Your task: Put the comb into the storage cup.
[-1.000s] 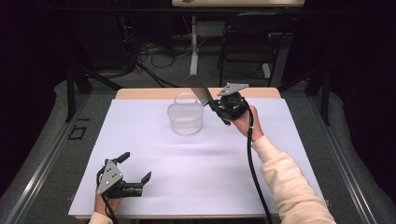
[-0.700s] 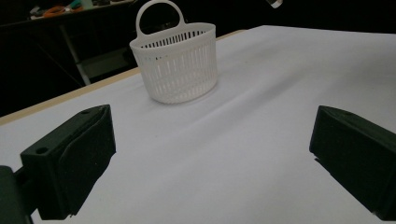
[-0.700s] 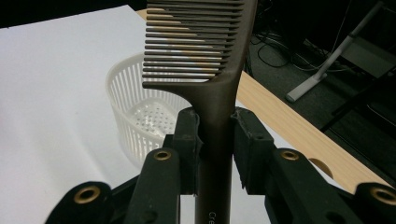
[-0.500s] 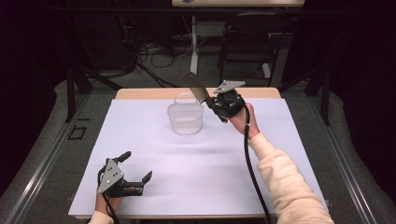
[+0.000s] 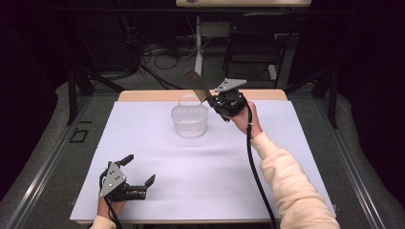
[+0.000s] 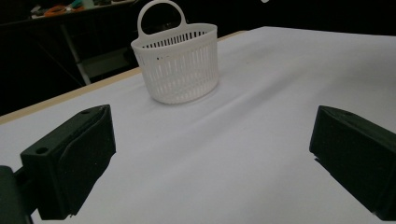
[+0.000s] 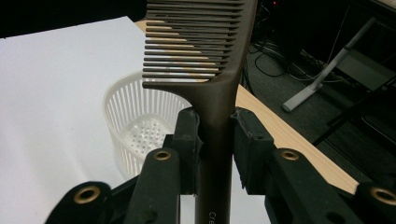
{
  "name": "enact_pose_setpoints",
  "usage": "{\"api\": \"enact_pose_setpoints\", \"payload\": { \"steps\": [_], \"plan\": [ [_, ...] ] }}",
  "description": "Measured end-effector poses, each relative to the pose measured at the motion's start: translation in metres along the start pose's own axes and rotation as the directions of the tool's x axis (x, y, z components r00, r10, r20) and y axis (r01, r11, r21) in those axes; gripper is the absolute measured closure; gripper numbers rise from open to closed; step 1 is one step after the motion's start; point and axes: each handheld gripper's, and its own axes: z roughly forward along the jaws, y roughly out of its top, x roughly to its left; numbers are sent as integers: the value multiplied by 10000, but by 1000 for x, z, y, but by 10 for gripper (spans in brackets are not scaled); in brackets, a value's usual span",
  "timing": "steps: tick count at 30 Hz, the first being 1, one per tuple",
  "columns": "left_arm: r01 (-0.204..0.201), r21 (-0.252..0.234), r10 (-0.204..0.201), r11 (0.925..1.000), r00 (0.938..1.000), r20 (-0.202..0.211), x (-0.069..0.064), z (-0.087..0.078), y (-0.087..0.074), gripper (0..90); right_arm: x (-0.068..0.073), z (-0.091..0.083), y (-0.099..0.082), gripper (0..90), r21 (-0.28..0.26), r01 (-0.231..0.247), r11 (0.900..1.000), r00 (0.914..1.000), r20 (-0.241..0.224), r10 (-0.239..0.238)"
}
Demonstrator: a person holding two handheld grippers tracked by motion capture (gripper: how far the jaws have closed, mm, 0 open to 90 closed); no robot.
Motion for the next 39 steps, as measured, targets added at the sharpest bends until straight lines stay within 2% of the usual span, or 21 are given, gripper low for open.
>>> {"api": "enact_pose_setpoints", "payload": {
  "steps": [15, 29, 39],
  "plan": [
    [81, -17, -81, 10000, 10000, -7, 1, 0, 0, 2, 6, 8, 15, 725, -211, 318, 9993, 9995, 0, -318],
    [99, -42, -99, 9999, 9999, -25, 1, 0, 0, 2, 5, 16, 20, 725, -482, 226, 9986, 9997, -90, -230],
    [163, -38, -163, 9999, 9999, 30, 2, 1, 0, 3, 9, 24, 25, 726, -545, 345, 9979, 9991, -218, -357]
  ]
}}
